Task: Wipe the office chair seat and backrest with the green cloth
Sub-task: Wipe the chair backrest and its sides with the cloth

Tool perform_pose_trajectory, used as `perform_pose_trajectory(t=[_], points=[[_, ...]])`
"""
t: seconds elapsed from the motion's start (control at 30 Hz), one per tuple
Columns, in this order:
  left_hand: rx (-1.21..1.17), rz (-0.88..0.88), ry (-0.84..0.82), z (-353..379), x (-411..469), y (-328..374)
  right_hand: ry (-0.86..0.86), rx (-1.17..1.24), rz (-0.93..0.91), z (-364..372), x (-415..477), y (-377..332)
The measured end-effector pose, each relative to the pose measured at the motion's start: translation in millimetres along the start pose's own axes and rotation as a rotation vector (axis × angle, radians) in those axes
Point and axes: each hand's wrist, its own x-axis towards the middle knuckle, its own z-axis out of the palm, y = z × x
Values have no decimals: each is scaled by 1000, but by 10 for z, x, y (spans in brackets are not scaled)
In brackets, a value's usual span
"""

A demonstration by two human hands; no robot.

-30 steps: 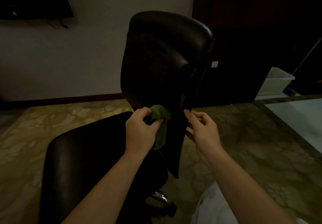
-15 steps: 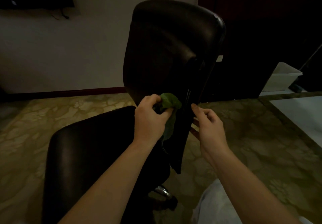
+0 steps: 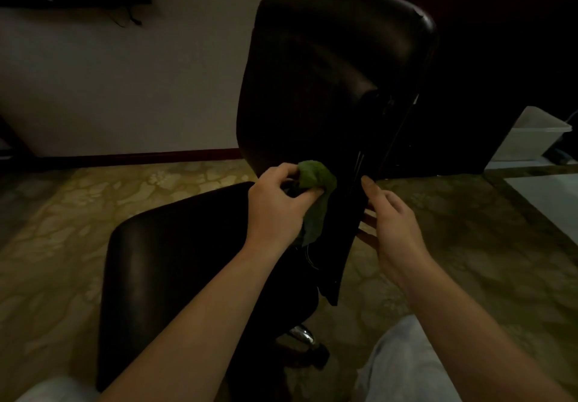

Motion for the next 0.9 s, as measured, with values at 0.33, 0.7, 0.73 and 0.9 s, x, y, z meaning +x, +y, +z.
perform_pose_trajectory(t=[0.33, 0.7, 0.73, 0.9], points=[[50, 56, 24, 156, 99, -54, -1, 14, -25, -23, 7, 41], [102, -39, -62, -11, -75, -186, -78, -29, 21, -85, 43, -31], [80, -32, -42, -42, -70, -187, -64, -25, 18, -76, 37, -27], [55, 29, -42, -47, 36, -23, -57, -5, 30, -64, 10, -39]])
